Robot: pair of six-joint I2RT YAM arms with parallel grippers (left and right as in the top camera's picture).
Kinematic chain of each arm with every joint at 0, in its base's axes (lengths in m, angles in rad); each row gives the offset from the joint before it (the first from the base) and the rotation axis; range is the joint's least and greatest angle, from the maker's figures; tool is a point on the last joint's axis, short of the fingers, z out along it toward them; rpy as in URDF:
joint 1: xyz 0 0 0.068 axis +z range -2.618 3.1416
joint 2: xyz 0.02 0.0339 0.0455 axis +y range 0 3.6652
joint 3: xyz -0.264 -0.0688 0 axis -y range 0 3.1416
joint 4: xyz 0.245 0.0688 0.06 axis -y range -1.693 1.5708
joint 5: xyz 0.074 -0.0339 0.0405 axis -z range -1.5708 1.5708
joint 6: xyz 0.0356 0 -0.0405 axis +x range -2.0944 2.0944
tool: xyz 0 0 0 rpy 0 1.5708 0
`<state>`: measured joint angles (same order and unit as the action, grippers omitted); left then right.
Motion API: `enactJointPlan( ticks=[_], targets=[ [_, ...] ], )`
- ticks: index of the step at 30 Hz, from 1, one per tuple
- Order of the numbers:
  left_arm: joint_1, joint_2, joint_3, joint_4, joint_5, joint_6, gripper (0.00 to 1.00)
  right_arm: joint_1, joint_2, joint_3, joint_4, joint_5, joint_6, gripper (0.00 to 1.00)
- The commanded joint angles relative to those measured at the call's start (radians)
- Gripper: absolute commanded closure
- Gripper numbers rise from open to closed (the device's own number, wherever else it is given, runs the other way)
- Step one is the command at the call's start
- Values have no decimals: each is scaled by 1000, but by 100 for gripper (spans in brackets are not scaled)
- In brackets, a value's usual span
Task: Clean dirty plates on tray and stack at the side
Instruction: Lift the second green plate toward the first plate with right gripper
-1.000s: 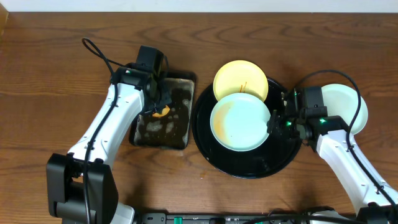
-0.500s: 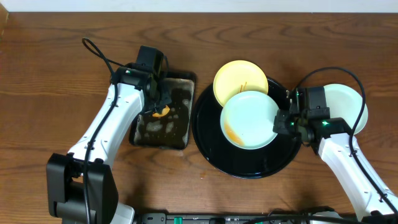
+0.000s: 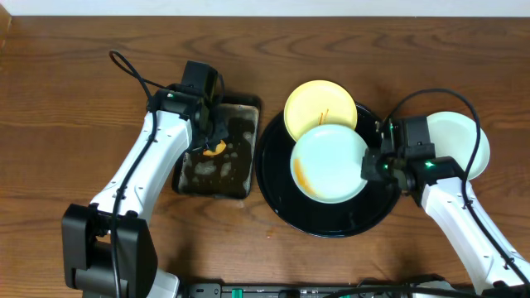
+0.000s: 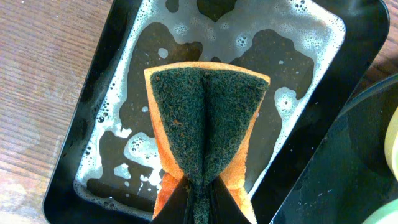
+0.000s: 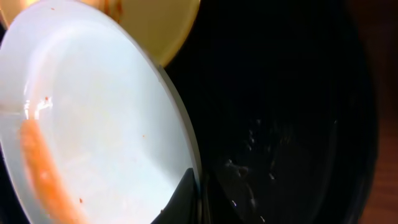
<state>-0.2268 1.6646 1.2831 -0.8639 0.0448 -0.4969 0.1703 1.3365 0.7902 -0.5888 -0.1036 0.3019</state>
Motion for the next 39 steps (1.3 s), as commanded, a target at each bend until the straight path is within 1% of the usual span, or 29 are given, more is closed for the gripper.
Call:
enactJointPlan(
  ticks=[1,3,7,9,14,19,29,32,35,39],
  targets=[
    [3,-5,-13,-3,-20,7,92,-6,-18,15,-17,101,-6,99],
    [3,-5,-13,-3,-20,7,93,-29,-18,15,-9,81,16,99],
    [3,-5,-13,-3,-20,7,92,-51,-18,15,26,-91,19,99],
    [3,-5,-13,-3,-20,6,93,-49,-18,15,26,-119,19,99],
    [3,-5,-13,-3,-20,6,92,-43,-18,15,-2,-101,10,99],
    [3,-5,-13,-3,-20,7,93,-43,-22,20,19,-38,-41,99],
    [3,-5,-13,-3,-20,7,92,-35,-74,128,-2,-27,-174,99],
    [3,-5,-13,-3,-20,7,92,-14,-77,129,-19,78,-195,99],
    [3,-5,-13,-3,-20,7,92,23,-78,129,-48,301,-195,99],
    [3,-5,-14,2,-21,7,92,92,-84,134,-44,529,-195,99]
  ],
)
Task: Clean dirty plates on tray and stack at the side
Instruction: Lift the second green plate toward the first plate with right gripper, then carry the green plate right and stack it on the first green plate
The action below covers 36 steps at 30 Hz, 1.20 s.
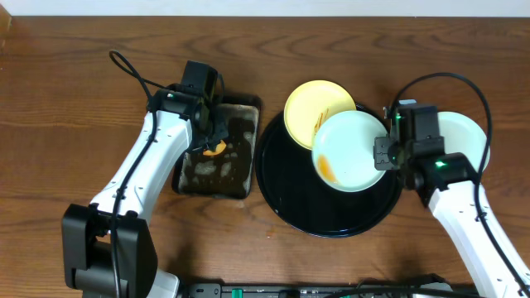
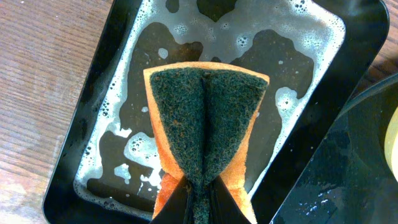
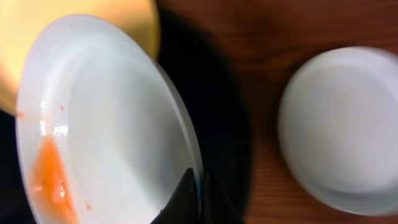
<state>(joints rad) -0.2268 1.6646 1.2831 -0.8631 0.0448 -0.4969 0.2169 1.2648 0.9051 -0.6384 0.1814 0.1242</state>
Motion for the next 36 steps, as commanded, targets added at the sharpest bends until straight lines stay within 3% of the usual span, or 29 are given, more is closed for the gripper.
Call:
enactJointPlan(
  ticks=[1,12,19,30,36],
  targets=[
    [3,-5,-14,1,-21,7,92,65,-12,21,7,288,-18,99],
    [3,-3,-23,23,-42,72,93,372,-12,32,87,674,-208,99],
    [3,2,-35,40,-42,109,92,539,-12,32,175,816,-325,99],
    [3,2,-102,80,-42,108,92,597,-12,32,408,997,-586,99],
    [3,2,-102,86,-42,108,92,595,-12,32,424,996,-563,99]
  ],
)
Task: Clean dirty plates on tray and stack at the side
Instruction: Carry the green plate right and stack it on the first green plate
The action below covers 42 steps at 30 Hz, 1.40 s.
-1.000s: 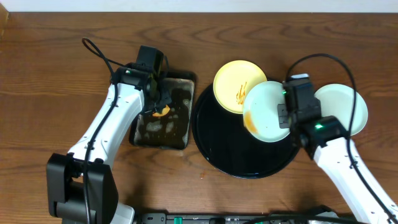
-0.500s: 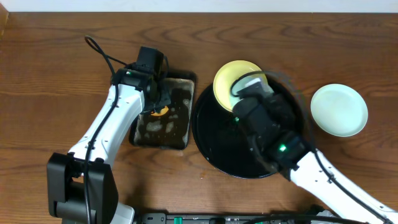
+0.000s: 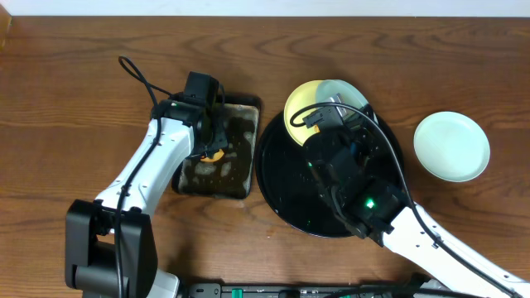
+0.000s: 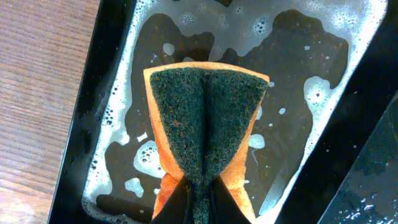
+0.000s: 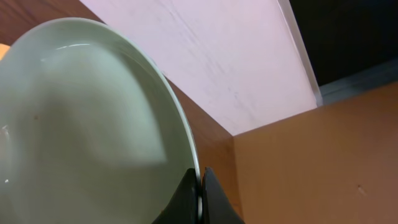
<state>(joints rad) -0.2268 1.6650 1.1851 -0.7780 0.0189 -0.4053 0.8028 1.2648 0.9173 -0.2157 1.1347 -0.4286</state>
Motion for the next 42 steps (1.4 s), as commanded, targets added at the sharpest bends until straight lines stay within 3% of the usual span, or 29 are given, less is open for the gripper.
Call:
enactJointPlan(
  ticks=[1,5,10,13,20,27,33,42],
  targets=[
    [3,2,-4,2,-16,16,92,6,-12,20,-6,43,22,99],
    [3,2,-4,2,-16,16,93,-20,-12,19,-99,14,219,99],
    [3,2,-4,2,-16,16,92,-121,-8,19,-301,-249,520,99],
    [3,2,-4,2,-16,16,93,-220,-7,19,-345,-374,620,99],
    [3,2,-4,1,-16,16,92,-498,-8,62,-341,-755,654,99],
    [3,2,-4,1,-16,16,92,-899,6,79,-342,-1032,751,99],
    [3,2,-4,1,-16,16,93,-1155,84,79,-328,-1064,773,99],
    [3,2,-4,1,-15,16,93,-1308,222,79,-266,-1064,773,99]
  ],
)
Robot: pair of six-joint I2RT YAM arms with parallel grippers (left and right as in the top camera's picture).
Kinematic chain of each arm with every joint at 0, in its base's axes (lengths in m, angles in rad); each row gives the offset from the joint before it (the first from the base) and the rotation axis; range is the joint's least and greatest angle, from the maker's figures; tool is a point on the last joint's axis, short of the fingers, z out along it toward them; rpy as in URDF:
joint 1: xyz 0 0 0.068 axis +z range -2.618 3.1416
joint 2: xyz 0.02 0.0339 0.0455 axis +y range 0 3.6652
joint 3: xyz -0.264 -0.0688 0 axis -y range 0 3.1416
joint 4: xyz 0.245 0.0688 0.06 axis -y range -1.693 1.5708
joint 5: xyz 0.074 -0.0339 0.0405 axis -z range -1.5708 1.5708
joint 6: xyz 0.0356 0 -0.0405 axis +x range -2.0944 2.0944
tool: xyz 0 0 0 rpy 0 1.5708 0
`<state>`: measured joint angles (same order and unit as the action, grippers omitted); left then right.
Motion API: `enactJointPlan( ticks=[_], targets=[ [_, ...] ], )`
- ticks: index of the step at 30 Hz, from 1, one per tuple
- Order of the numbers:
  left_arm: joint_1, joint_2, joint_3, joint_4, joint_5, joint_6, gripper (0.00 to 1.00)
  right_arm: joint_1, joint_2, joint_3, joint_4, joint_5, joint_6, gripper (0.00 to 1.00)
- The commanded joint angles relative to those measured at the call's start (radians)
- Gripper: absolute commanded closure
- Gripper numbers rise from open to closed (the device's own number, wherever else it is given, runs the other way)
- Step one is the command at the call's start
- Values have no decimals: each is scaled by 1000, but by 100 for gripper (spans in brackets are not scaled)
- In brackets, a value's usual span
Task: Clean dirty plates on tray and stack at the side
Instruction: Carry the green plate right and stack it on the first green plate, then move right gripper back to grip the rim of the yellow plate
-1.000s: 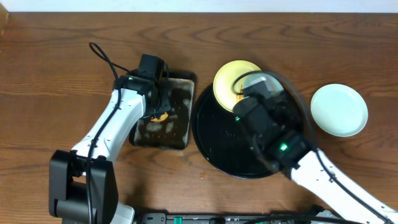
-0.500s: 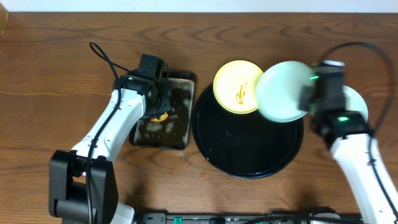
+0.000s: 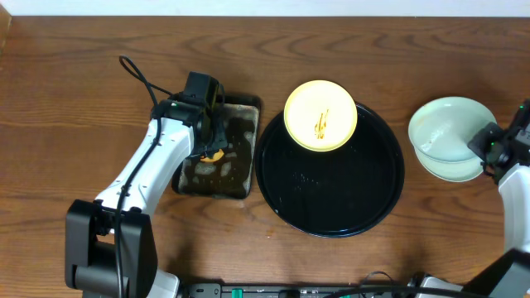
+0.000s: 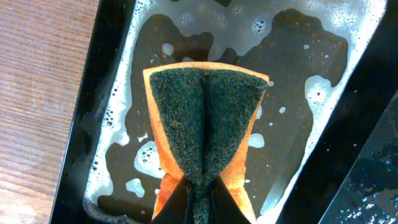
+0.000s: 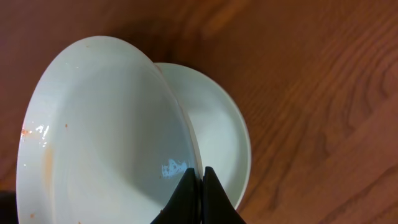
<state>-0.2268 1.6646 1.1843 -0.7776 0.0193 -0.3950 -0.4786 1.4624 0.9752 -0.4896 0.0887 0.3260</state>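
My right gripper (image 5: 200,186) is shut on the rim of a pale green plate (image 5: 106,137), which bears a faint orange smear at its left. I hold it tilted over a second pale green plate (image 5: 227,134) lying on the wood at the right side (image 3: 451,153). A yellow plate (image 3: 320,116) with an orange stain rests on the far rim of the round black tray (image 3: 331,199). My left gripper (image 4: 198,200) is shut on a folded orange and green sponge (image 4: 205,118) above the soapy rectangular pan (image 4: 323,68).
The soapy pan (image 3: 217,149) stands just left of the round tray, their rims close together. A cable (image 3: 137,74) loops over the left arm. Bare wood lies in front of and behind both trays. The table's right edge is near the stacked plates.
The right arm has gone from high over the round tray, plate tipped upright, to the table's right side, with the plate now over the lone pale plate. The left arm has not moved.
My right gripper first held the smeared pale plate over the round tray, then nearer the tray's right edge. Then the arm stood high above the tray with the plate on edge. Now the plate hangs over the side plate. The sponge stayed over the pan throughout.
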Motion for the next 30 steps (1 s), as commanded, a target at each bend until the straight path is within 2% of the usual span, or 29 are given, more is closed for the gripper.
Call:
enactJointPlan(
  ticks=[1,7,9,10,11,17,21,25,30],
  targets=[
    [3,2,-3,0,-16,5,92,-35,36,21,9,-18,19,99],
    [3,2,-3,0,-16,5,92,-53,76,21,30,-13,26,97],
    [3,2,-3,0,-16,6,92,-53,76,21,48,-21,26,86],
    [3,2,-3,0,-16,6,93,-53,75,21,55,-40,26,72],
    [3,2,-3,1,-16,6,92,-51,75,21,62,-74,25,66],
    [3,2,-3,1,-16,6,92,-40,75,21,73,-343,16,67],
    [3,2,-3,1,-16,6,92,23,74,26,81,-554,-82,64],
    [3,2,-3,0,-15,6,92,131,73,81,16,-566,-147,64],
    [3,2,-3,0,-15,6,92,298,82,243,-130,-415,-234,54]
  ],
)
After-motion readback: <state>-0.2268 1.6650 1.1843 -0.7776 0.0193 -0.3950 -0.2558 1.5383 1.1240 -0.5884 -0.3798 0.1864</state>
